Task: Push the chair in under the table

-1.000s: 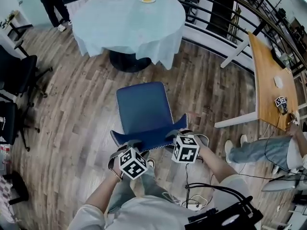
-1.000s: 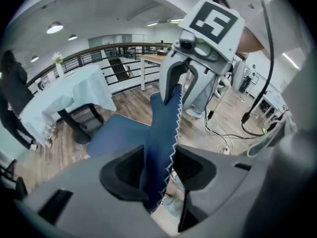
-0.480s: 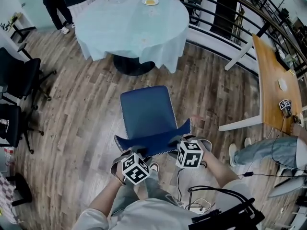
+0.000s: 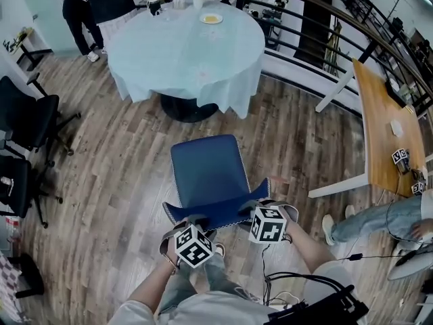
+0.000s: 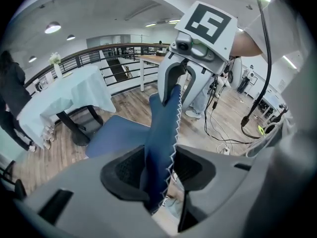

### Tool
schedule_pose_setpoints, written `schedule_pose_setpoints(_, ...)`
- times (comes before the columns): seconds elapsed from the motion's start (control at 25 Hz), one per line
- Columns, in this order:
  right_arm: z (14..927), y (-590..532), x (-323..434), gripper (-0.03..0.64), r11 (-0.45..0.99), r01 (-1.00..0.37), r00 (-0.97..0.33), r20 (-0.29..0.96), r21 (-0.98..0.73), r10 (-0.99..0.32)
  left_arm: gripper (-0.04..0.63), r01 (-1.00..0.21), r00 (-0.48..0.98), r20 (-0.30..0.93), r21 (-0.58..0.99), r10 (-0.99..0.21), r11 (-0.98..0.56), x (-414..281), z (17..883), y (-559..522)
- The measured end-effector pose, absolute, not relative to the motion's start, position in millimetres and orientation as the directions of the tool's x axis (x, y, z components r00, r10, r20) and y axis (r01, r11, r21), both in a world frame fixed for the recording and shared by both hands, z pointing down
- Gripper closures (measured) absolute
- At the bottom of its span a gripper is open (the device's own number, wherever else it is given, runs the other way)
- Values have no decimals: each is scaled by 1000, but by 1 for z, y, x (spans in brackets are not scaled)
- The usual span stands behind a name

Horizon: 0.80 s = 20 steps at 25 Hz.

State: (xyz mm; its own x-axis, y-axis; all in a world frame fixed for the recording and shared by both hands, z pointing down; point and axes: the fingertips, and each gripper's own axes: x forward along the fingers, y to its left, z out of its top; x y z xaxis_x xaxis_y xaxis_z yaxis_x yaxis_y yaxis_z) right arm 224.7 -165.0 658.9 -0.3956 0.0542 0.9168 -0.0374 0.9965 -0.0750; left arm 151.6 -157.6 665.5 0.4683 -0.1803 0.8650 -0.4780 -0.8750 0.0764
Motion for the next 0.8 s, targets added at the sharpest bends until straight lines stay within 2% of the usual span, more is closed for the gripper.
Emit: schedule_pose_setpoints(0.8, 659, -236, 212, 482, 997, -33, -415, 909, -64, 45, 417, -490, 462, 860, 43, -217, -871, 139, 668, -231)
